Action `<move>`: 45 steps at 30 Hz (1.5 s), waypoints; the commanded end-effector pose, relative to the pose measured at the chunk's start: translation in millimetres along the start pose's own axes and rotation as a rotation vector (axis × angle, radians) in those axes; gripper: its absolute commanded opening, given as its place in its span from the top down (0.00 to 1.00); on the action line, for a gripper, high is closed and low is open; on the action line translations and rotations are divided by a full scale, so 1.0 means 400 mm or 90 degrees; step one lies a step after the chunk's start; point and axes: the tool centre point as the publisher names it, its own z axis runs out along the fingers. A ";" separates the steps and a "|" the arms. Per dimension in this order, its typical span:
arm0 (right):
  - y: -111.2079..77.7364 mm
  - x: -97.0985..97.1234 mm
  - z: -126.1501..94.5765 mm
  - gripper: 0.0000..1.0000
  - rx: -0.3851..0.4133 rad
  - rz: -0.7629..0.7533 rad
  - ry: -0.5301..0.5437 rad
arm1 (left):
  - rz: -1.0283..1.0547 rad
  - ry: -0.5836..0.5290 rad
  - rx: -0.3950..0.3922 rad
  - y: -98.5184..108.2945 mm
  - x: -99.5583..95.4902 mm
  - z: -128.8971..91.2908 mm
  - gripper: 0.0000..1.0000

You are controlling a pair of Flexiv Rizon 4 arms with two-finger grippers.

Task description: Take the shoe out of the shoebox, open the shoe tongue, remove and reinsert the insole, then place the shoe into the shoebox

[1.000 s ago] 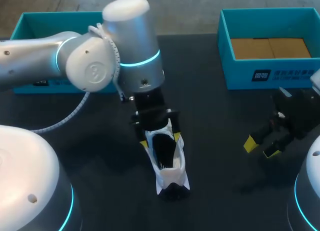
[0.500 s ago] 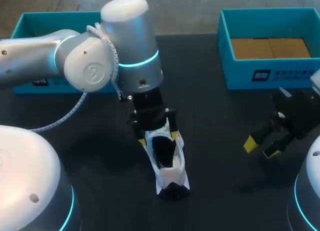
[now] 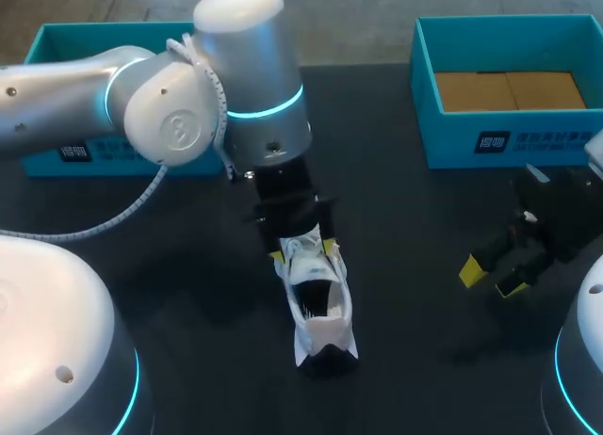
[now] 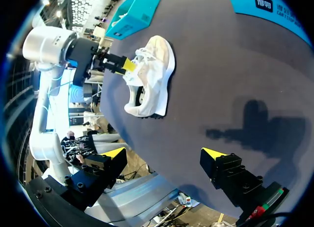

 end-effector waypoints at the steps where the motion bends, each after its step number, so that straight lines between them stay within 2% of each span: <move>1: -0.002 0.001 0.001 0.00 -0.001 0.001 -0.002 | 0.002 -0.009 -0.009 -0.011 0.002 -0.023 0.44; 2: -0.002 0.001 0.001 0.00 -0.001 0.001 -0.002 | 0.003 -0.014 -0.009 -0.014 0.000 -0.030 0.52; 3: -0.002 0.001 0.001 0.00 -0.001 0.001 -0.002 | 0.004 -0.018 -0.010 -0.017 -0.002 -0.036 0.55; 8: -0.002 0.001 0.001 0.00 -0.001 0.001 -0.002 | 0.014 -0.029 -0.016 -0.026 -0.011 -0.058 0.65; 12: -0.002 0.001 0.001 0.00 -0.001 0.001 -0.002 | 0.018 -0.029 -0.019 -0.024 -0.016 -0.061 0.65; 17: -0.002 0.001 0.001 0.00 -0.001 0.001 -0.002 | 0.025 -0.026 -0.013 -0.027 -0.019 -0.058 0.69; 20: -0.002 0.001 0.001 0.00 -0.001 0.001 -0.002 | 0.028 -0.022 -0.007 -0.031 -0.022 -0.043 0.70; 31: -0.002 0.001 0.001 0.00 -0.001 0.001 -0.002 | 0.036 0.001 0.011 -0.056 -0.020 0.017 0.81; 45: -0.002 0.001 0.001 0.00 -0.001 0.001 -0.002 | 0.033 0.028 0.035 -0.074 -0.019 0.085 0.82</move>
